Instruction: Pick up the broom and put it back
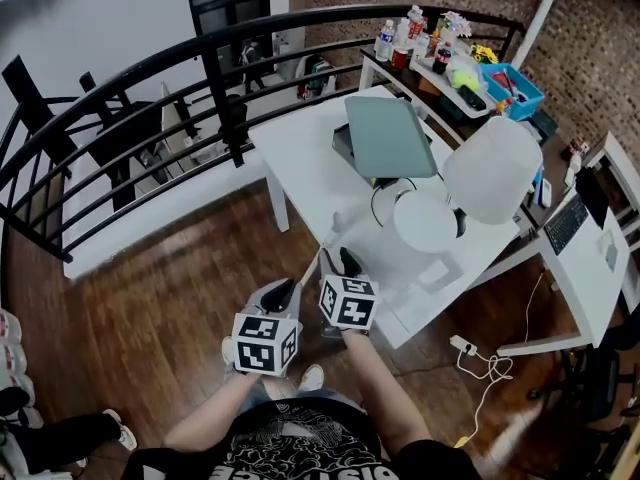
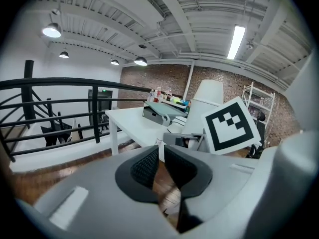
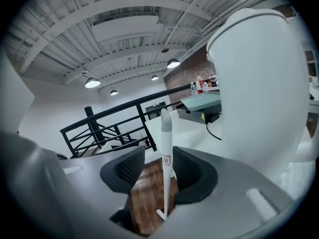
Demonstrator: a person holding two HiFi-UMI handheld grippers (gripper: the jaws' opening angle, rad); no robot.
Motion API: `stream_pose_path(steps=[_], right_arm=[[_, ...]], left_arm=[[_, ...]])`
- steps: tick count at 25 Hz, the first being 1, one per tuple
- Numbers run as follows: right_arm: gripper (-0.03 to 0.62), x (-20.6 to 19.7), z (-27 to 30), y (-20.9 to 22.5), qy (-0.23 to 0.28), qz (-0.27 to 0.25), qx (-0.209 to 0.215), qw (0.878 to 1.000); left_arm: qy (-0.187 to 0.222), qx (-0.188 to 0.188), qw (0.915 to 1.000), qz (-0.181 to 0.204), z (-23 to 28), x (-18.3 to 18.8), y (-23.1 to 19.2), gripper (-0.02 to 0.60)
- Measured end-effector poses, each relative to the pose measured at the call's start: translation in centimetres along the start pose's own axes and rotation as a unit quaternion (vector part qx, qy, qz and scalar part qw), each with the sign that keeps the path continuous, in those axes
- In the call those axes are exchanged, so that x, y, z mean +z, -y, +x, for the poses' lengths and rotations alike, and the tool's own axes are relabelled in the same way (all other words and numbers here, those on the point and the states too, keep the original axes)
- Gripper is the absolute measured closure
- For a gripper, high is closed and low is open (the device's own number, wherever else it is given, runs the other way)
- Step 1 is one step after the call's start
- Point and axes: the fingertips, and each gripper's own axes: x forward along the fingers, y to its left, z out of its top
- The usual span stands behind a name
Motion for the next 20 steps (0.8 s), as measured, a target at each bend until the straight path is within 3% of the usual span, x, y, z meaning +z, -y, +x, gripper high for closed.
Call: stream_pose_path(steps=[16, 20], right_arm=[[0.425, -0.9, 6.2, 2.5, -0.035, 0.024, -0.05, 0.998], [0.493, -0.5, 6.7, 2.3, -0.021, -0.002, -0.041, 0.999]], left_arm=[[-0.017, -0.022, 0.9994, 0.022, 1.5, 0.5, -1.9, 0.541], [-0.011, -0.014, 0.9997, 0.017, 1.3, 0.7, -2.6, 0.549]])
